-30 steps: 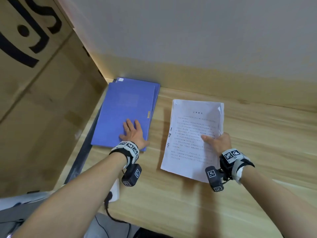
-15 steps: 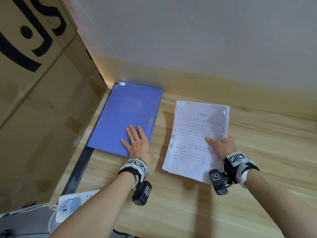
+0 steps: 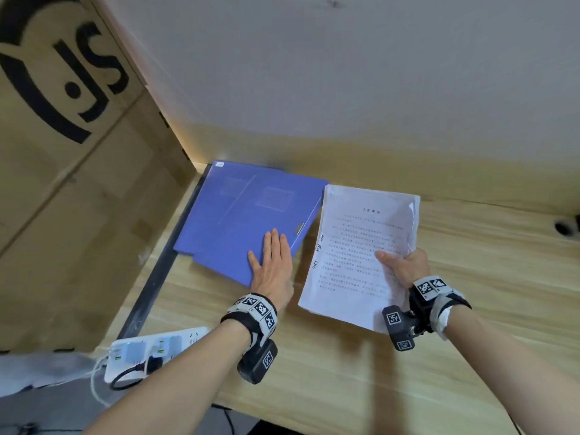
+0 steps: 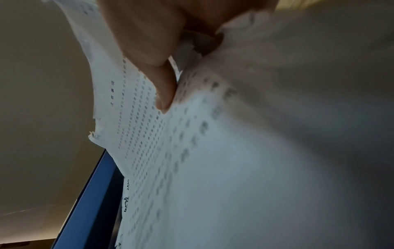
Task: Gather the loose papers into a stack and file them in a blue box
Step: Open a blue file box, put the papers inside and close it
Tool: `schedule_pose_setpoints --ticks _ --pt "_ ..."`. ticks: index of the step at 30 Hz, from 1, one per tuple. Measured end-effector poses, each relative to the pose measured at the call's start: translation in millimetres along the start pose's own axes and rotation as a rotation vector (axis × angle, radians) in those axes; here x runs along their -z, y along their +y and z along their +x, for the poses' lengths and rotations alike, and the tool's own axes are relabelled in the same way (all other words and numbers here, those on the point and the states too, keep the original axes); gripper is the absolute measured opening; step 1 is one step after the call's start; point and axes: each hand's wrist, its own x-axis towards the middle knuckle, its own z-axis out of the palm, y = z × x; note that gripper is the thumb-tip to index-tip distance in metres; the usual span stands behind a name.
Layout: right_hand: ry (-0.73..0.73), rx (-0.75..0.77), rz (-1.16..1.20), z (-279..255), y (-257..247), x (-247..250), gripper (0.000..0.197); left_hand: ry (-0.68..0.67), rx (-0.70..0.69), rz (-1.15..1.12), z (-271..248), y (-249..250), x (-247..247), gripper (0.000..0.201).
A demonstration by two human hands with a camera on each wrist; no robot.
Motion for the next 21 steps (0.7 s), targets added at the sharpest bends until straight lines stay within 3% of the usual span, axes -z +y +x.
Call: schedule_pose_setpoints --ticks 8,13,18,21 --pt "0.101 -0.143 -0.059 -10 73 96 0.025 -0.066 -0.143 0.018 -21 107 -32 0.087" --pt "0.152 -0.221 -0.067 -17 119 145 0.03 -0.135 -0.153 0.015 -35 161 -67 0.088" --pt "0.171 -0.263 -0.055 -14 145 170 0.032 -0.235 -0.158 0.064 -36 178 -98 0.077" --pt "0.19 -0.266 -0.054 -11 153 176 0.034 -0.182 -0.184 0.092 -25 180 -99 0.069"
